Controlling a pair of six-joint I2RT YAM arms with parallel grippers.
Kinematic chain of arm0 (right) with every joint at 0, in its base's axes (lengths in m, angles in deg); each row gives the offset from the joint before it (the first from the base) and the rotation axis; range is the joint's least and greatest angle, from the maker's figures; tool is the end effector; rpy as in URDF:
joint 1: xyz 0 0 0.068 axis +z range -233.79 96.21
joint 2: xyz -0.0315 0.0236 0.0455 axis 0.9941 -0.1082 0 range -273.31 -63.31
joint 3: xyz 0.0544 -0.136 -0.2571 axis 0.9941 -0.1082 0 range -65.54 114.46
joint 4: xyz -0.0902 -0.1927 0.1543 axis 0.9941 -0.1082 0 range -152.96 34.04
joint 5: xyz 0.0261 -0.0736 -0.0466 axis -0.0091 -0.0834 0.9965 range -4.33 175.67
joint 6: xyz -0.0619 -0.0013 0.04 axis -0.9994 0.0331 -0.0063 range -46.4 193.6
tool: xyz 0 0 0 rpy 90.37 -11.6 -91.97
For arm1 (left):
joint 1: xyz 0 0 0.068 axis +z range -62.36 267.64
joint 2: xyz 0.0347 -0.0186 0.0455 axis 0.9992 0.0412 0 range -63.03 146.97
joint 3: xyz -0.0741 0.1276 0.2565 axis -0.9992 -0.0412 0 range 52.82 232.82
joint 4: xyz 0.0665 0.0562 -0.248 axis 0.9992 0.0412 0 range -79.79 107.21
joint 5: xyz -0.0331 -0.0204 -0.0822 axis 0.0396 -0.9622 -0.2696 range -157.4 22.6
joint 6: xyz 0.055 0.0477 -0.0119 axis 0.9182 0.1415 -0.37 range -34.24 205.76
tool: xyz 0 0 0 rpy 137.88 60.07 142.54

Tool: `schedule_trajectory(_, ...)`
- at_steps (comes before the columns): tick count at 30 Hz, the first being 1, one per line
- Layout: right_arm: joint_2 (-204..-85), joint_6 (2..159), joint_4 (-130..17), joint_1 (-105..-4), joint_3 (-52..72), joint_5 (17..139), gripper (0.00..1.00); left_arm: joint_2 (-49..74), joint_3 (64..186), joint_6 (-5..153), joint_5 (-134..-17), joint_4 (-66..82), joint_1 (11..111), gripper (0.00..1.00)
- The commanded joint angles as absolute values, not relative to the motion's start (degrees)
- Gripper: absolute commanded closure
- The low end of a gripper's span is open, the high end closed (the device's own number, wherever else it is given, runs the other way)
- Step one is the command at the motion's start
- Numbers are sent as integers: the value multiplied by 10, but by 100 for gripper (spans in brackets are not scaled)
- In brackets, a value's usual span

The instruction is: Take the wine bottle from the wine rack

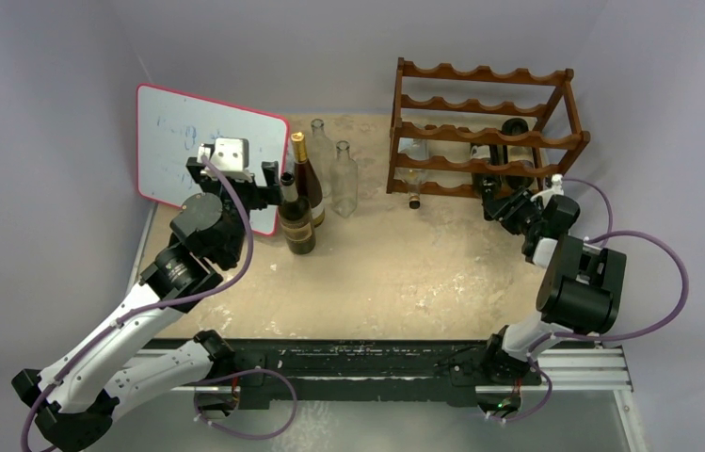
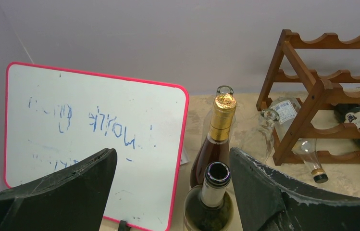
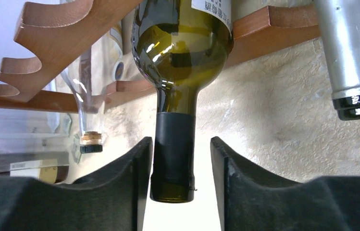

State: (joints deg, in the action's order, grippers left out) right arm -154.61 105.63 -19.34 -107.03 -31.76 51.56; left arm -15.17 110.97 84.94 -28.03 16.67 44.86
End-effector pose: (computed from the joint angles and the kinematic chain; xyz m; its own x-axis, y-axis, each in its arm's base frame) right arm 0.3135 -0.0970 0.1810 -0.3599 0.6324 -0.6859 0.0428 0.7456 0.6650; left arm 0.1587 -0.0936 0.4381 0.0481 -0.0595 -0.9971 0.0612 0.9965 -0.0565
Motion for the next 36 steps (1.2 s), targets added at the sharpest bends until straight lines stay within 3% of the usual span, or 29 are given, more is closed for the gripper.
schedule_trajectory(1,-1546,1042,-197,-1066,-303,507,47,-152,1108,851,-281,142,451,15)
schedule_trajectory(11,-1567,1060,-155,-1066,-296,503,33,-153,1109,851,-283,142,451,15)
schedule_trajectory(24,-1629,1128,-40,-1061,-286,475,37,-148,1108,852,-284,141,450,15)
schedule_trajectory(36,-1655,1156,2,-1058,-290,456,46,-150,1098,852,-325,130,451,2)
